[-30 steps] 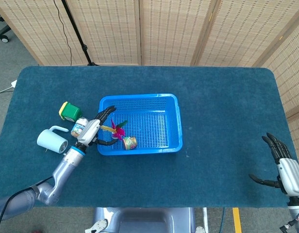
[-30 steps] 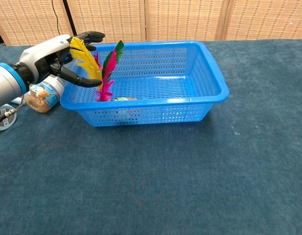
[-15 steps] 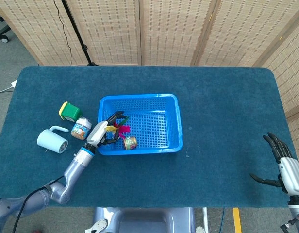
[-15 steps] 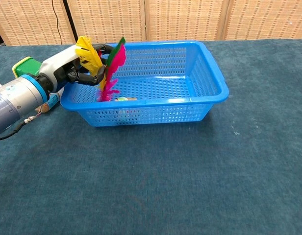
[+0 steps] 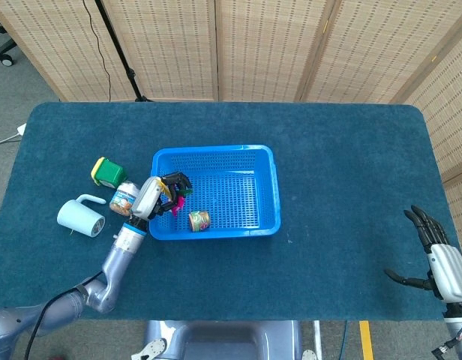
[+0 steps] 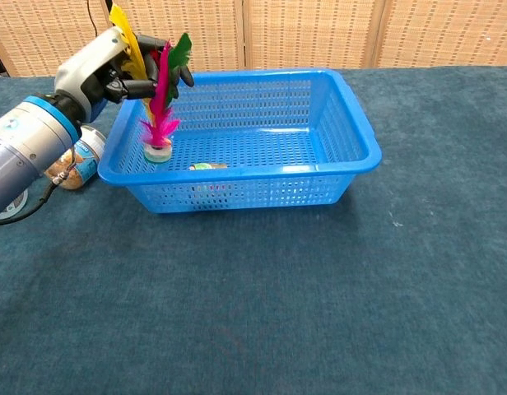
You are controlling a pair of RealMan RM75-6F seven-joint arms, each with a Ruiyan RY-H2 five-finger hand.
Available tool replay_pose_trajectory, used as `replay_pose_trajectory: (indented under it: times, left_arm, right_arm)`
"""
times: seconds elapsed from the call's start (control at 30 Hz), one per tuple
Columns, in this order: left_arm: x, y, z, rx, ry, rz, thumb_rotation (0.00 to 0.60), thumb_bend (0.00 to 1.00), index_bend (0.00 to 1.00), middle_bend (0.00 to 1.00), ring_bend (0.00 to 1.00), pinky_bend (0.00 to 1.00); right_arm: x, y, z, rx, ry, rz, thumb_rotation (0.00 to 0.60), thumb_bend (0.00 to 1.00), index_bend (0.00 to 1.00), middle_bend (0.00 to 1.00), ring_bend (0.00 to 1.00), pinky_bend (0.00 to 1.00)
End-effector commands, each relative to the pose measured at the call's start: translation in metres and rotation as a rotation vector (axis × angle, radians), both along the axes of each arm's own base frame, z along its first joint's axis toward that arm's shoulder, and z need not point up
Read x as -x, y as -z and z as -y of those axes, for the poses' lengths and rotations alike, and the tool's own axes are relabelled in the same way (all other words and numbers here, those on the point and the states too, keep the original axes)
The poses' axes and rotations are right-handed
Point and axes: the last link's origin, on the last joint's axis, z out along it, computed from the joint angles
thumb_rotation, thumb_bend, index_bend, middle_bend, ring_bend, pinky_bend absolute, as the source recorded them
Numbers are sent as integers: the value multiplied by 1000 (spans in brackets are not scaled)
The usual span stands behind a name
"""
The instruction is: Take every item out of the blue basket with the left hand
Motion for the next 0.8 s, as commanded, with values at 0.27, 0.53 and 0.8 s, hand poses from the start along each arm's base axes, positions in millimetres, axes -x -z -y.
replay_pose_trajectory:
  times: [0.27,0.53,0.8]
  left_arm:
    - [-7,-74,25,-78,93,46,600,935,704,502,513,595]
    - [33,-128,60,-66,58,-46,600,936,704,502,513,595]
    - [94,-139,92,-14,-23,-145,600,936,702,502,513,595]
  right_arm:
    - [-2,0,-2,4,-7,-2,600,0,0,0,0,0]
    - [-3,2,-2,-1,-9,-6,600,0,0,0,0,0]
    - [-5,4,-4,-7,-17,-10,600,0,0,0,0,0]
